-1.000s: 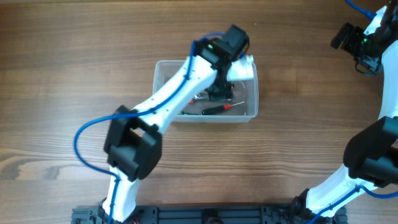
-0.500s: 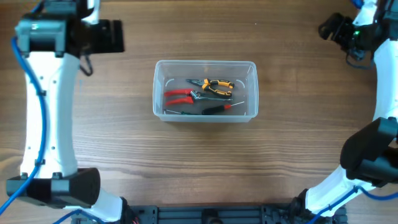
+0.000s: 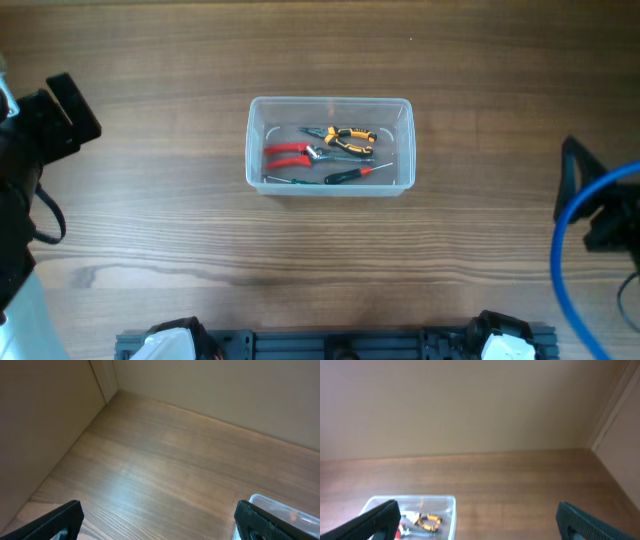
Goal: Pack container
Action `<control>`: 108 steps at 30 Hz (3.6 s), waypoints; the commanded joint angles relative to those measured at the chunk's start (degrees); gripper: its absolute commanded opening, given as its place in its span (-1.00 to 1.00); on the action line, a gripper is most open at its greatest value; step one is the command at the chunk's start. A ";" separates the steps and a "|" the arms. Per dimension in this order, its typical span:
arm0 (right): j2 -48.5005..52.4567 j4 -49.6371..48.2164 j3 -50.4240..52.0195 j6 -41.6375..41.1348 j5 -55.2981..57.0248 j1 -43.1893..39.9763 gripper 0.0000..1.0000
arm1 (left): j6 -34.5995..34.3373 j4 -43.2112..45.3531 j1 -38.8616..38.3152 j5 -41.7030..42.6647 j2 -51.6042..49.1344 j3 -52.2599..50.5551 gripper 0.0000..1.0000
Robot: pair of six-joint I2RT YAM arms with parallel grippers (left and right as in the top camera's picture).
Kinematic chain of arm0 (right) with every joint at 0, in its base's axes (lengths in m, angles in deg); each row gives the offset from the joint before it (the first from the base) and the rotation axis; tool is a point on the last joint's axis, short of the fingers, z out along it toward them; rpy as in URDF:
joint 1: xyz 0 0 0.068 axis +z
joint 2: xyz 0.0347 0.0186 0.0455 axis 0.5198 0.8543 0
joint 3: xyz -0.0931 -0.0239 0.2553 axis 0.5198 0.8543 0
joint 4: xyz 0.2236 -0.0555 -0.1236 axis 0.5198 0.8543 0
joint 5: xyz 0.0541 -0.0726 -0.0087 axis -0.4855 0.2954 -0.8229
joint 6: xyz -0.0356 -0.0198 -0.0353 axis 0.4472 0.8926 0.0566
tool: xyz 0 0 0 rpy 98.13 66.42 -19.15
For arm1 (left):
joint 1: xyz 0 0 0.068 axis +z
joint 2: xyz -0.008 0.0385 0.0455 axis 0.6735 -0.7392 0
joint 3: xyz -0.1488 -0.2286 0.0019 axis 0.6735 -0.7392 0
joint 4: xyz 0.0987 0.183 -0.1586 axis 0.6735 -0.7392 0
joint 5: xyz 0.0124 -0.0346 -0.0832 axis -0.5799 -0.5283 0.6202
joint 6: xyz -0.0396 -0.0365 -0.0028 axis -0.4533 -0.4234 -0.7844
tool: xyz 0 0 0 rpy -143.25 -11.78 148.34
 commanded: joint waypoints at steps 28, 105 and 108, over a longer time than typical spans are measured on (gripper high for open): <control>-34.16 -26.43 56.24 3.98 4.15 11.72 0.99 | -1.99 -2.16 0.31 -0.50 -0.55 0.31 1.00; -50.53 -40.87 94.47 6.60 8.17 16.09 0.99 | -12.26 62.16 -12.87 13.27 73.50 -111.93 1.00; -50.53 -40.87 94.47 6.62 8.17 16.09 0.99 | -12.26 62.16 -12.87 13.27 73.48 -111.93 1.00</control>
